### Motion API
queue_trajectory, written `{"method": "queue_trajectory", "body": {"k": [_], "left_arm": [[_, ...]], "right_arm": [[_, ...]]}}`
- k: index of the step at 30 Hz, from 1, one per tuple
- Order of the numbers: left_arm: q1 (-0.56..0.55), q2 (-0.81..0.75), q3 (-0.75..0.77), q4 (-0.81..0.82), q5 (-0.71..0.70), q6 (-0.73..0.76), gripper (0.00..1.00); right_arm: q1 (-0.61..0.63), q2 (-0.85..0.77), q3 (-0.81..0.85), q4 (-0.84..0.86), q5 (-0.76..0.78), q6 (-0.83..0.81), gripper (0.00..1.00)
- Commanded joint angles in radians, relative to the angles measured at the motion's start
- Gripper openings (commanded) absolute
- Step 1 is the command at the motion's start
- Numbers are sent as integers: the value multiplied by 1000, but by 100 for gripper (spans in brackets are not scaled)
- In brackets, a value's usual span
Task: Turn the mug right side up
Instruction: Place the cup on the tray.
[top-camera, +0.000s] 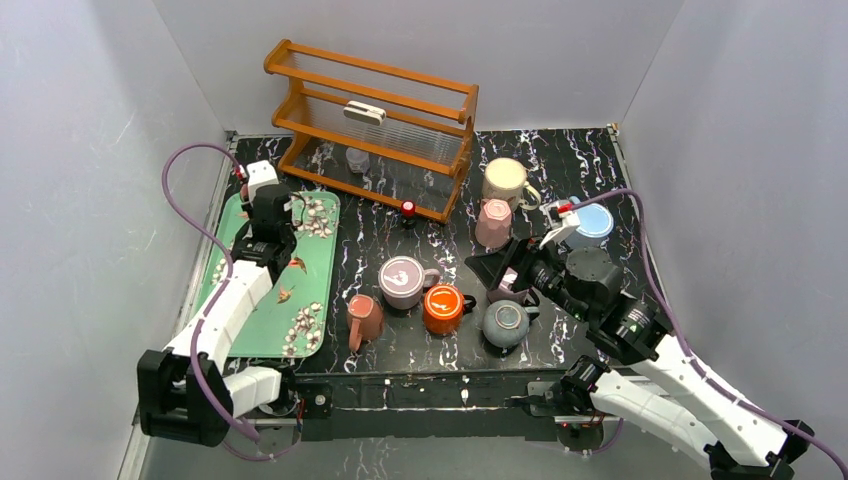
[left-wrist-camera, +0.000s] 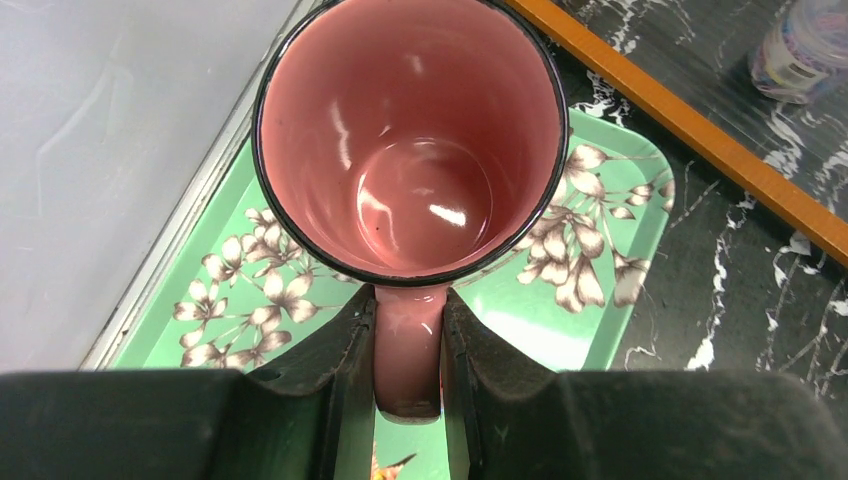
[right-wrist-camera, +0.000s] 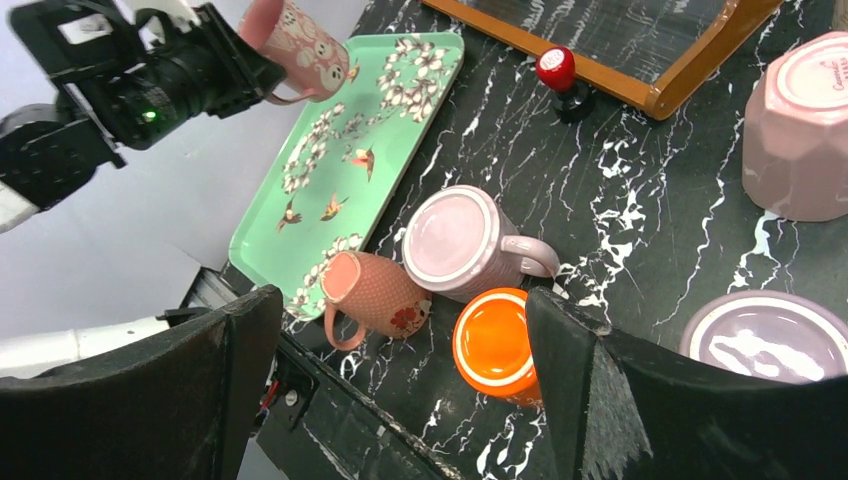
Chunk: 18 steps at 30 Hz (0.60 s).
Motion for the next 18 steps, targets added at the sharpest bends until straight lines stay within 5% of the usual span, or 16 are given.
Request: {"method": "queue_trajectory", "body": {"k": [1,18], "left_arm": [[54,17,31,162,-36,-4,0],[253,299,54,460,11,15,0]], "right_arm": [[-1,-23,6,67,-14,-16,99],[-1,-88,-8,60,-42,-22,99]]}}
